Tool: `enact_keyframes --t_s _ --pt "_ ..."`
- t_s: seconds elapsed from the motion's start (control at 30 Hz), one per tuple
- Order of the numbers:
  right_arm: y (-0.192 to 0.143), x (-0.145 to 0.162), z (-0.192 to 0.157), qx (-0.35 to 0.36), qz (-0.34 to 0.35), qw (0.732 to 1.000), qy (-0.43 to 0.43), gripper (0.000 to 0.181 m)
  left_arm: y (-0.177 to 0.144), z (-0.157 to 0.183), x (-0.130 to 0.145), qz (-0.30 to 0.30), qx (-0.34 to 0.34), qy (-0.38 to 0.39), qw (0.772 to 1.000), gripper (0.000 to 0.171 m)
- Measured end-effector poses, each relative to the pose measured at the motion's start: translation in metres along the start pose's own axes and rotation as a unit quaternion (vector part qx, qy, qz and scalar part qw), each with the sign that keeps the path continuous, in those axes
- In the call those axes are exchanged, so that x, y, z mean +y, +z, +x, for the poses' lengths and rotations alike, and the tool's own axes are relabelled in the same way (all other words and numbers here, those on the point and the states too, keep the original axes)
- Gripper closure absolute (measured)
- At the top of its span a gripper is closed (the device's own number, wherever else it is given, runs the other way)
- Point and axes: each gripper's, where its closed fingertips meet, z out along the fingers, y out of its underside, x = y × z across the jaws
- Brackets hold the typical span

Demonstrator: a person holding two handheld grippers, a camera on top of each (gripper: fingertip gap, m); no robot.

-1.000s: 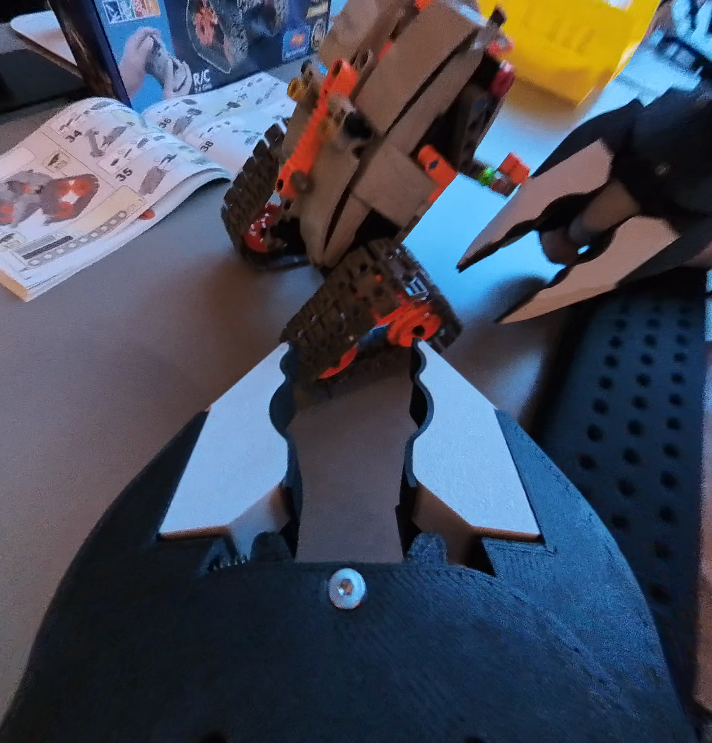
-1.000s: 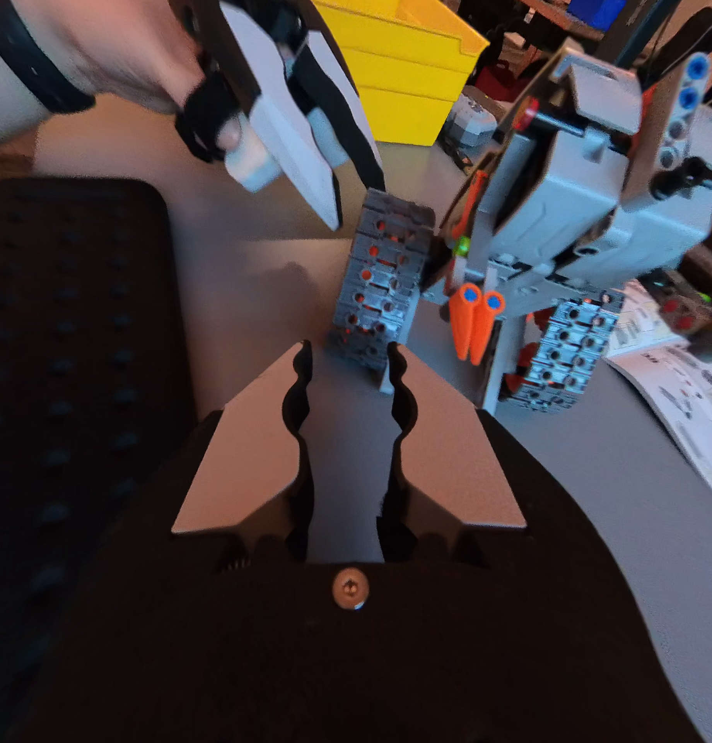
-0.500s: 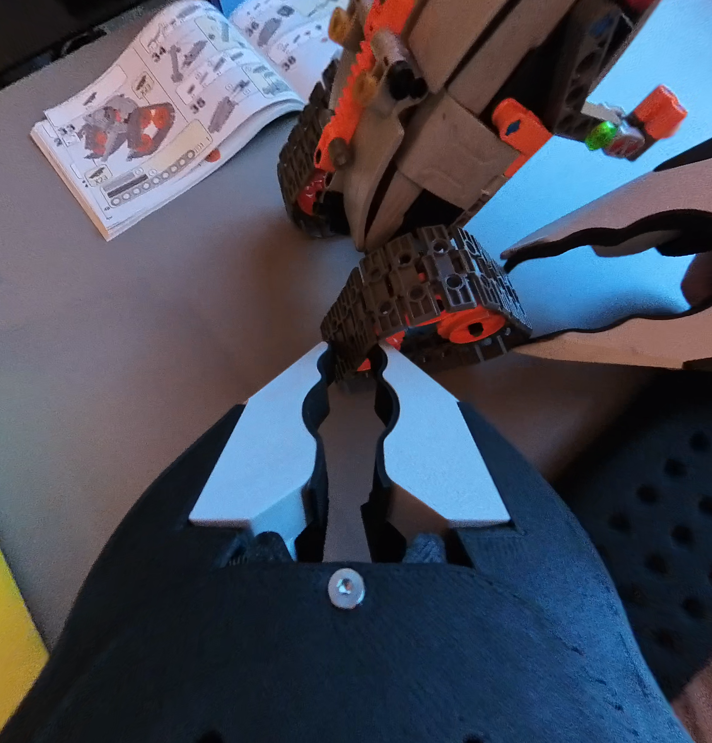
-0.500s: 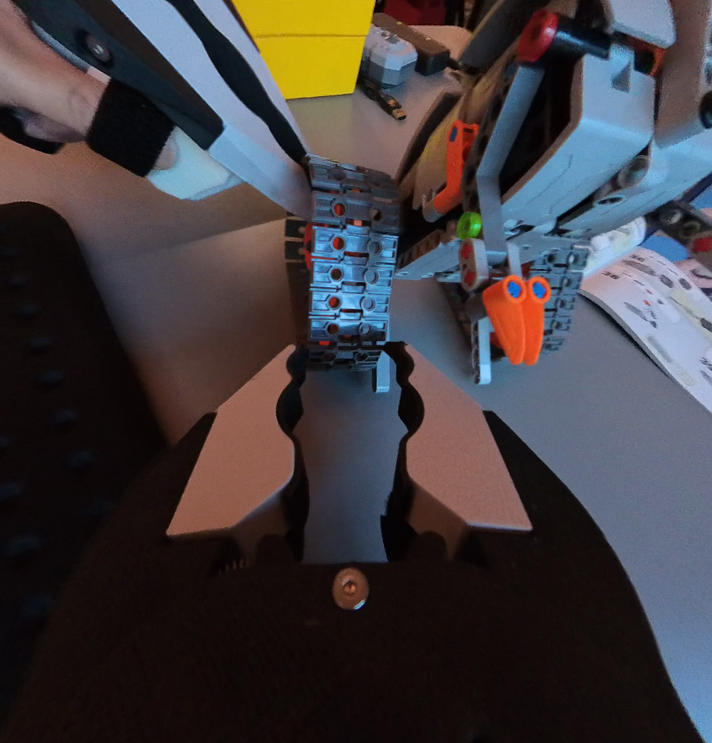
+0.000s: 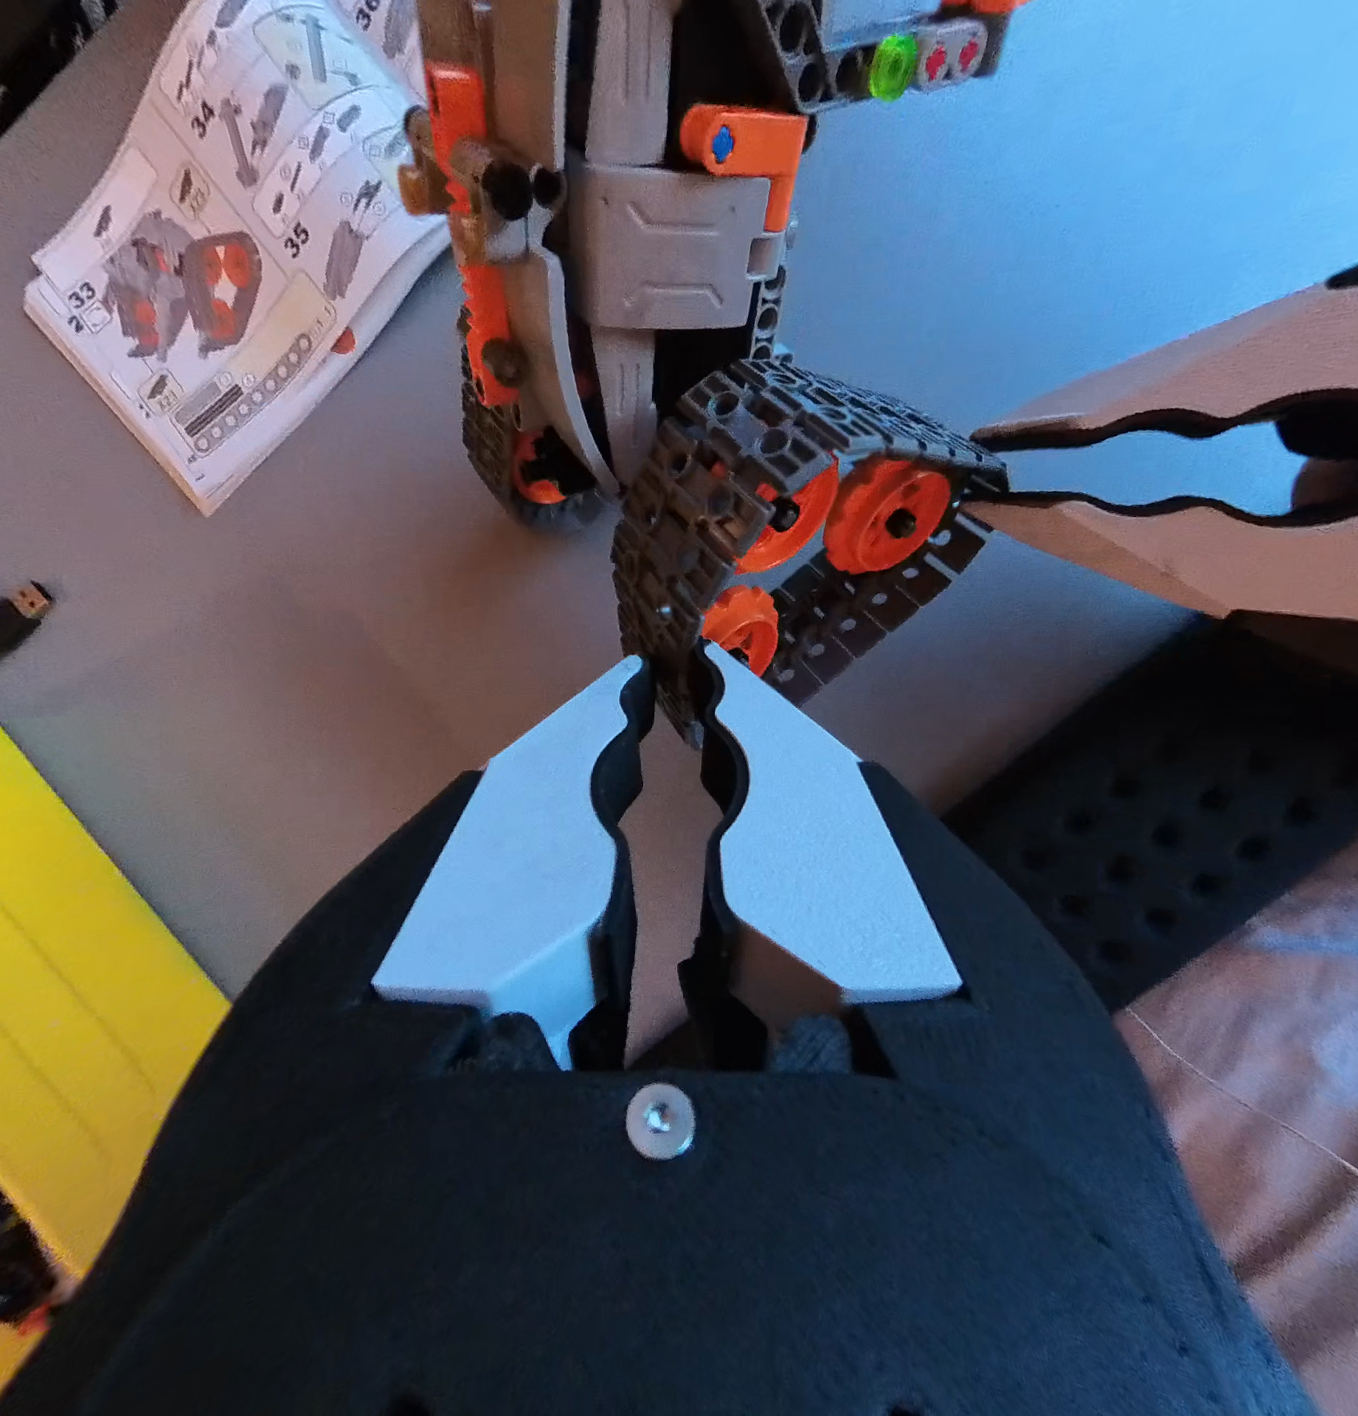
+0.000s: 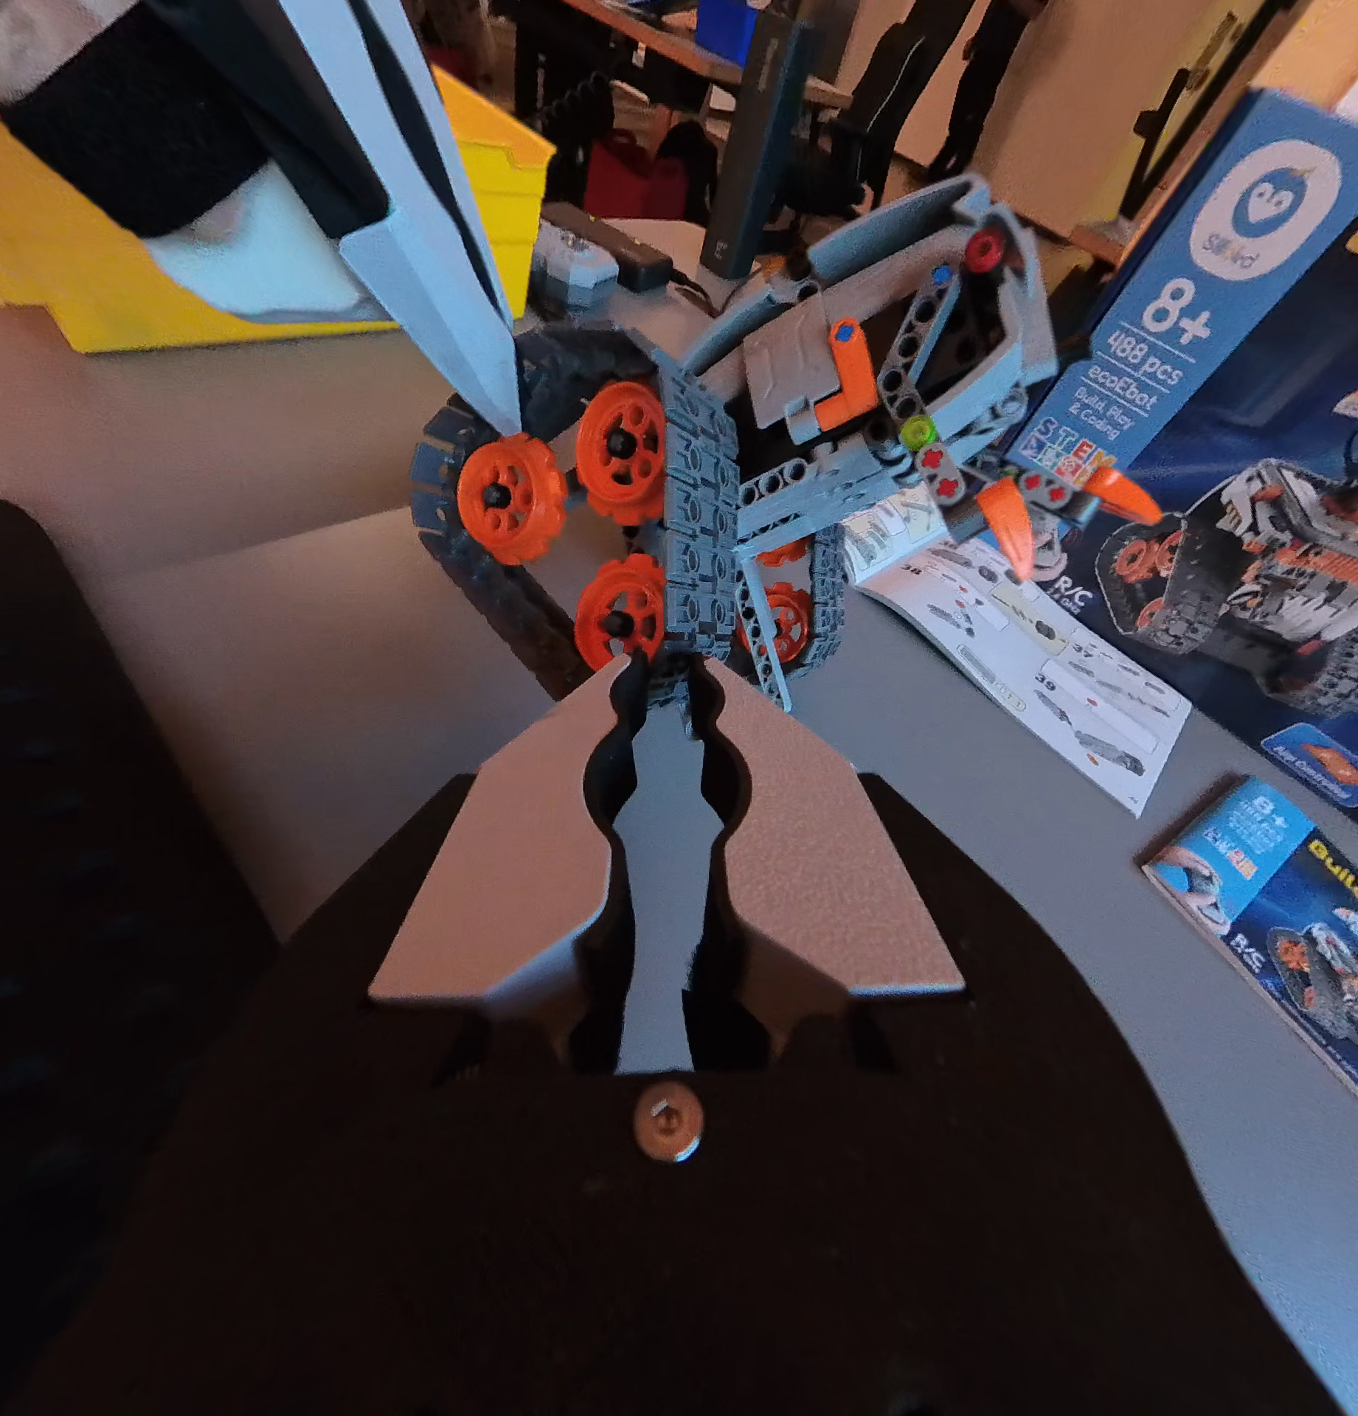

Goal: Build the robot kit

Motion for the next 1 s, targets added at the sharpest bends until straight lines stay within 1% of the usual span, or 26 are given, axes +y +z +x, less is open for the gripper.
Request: enact_keyframes --t_s 0.1,0.17,0.27,0.37,0.5,0.67,0.87,1.0 --pt "-0.010 -0.009 0.017 -0.002 0.010 1.000 0.029 0.176 -0.007 0.011 -0.009 -0.031 0.024 0.015 0.999 0.165" --pt "-0.017 -0.016 0.028 -0.018 0.015 0.998 0.058 0.177 -0.014 0.019 -0.018 -0.040 0.040 0.029 0.998 0.165" --pt "-0.029 -0.027 0.036 -0.073 0.030 0.990 0.119 0.177 -0.025 0.030 -0.026 -0.052 0.056 0.056 0.995 0.166" --pt "-0.039 -0.032 0.037 -0.131 0.034 0.979 0.154 0.176 -0.031 0.041 -0.027 -0.066 0.086 0.064 0.992 0.166" --pt "-0.047 -0.031 0.038 -0.169 0.045 0.974 0.147 0.173 -0.029 0.045 -0.031 -0.050 0.096 0.054 0.993 0.167" --pt "-0.056 -0.030 0.040 -0.200 0.061 0.964 0.162 0.172 -0.027 0.051 -0.036 -0.021 0.101 0.046 0.994 0.167" --pt "-0.069 -0.028 0.034 -0.243 0.063 0.959 0.128 0.171 -0.028 0.057 -0.037 0.002 0.105 0.043 0.994 0.167" --pt "-0.072 -0.026 0.030 -0.263 0.065 0.953 0.133 0.168 -0.028 0.059 -0.036 0.009 0.099 0.043 0.994 0.167"
